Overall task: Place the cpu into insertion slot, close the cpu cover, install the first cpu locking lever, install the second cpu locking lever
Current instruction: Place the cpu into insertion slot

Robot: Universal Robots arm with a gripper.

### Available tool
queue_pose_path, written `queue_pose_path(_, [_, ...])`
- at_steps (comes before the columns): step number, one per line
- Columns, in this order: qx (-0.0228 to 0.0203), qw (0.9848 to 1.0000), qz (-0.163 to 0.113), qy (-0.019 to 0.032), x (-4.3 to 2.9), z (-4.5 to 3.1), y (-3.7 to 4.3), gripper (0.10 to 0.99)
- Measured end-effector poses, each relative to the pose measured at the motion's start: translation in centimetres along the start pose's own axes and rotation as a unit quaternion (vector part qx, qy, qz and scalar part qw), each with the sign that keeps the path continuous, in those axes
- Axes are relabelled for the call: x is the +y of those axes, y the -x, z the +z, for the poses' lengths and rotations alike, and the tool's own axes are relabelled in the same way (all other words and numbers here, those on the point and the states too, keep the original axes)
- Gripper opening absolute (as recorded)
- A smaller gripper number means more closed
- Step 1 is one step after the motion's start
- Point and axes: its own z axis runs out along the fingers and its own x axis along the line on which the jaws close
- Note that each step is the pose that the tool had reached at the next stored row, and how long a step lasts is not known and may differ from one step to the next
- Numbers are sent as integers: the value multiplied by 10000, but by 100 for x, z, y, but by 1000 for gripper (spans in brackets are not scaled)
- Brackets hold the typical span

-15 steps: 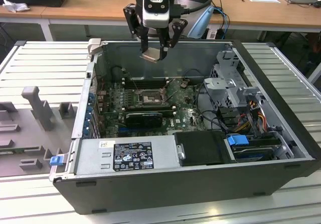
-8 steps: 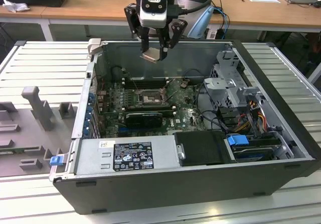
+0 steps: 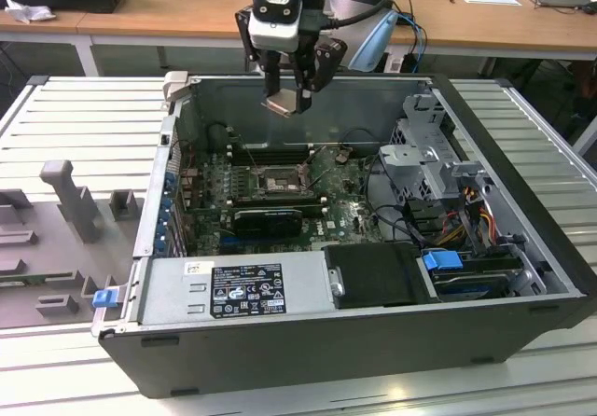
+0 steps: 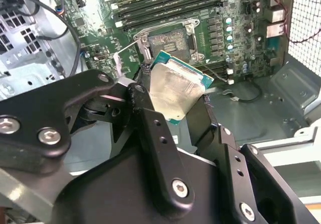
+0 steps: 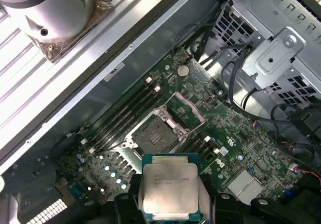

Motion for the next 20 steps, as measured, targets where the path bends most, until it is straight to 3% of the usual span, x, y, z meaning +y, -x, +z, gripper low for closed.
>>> queue_pose_path(11, [-31, 9994, 353, 8, -1, 5, -1, 529])
queue_pose_path(20, [-63, 9974, 716, 15, -7, 11, -6, 529])
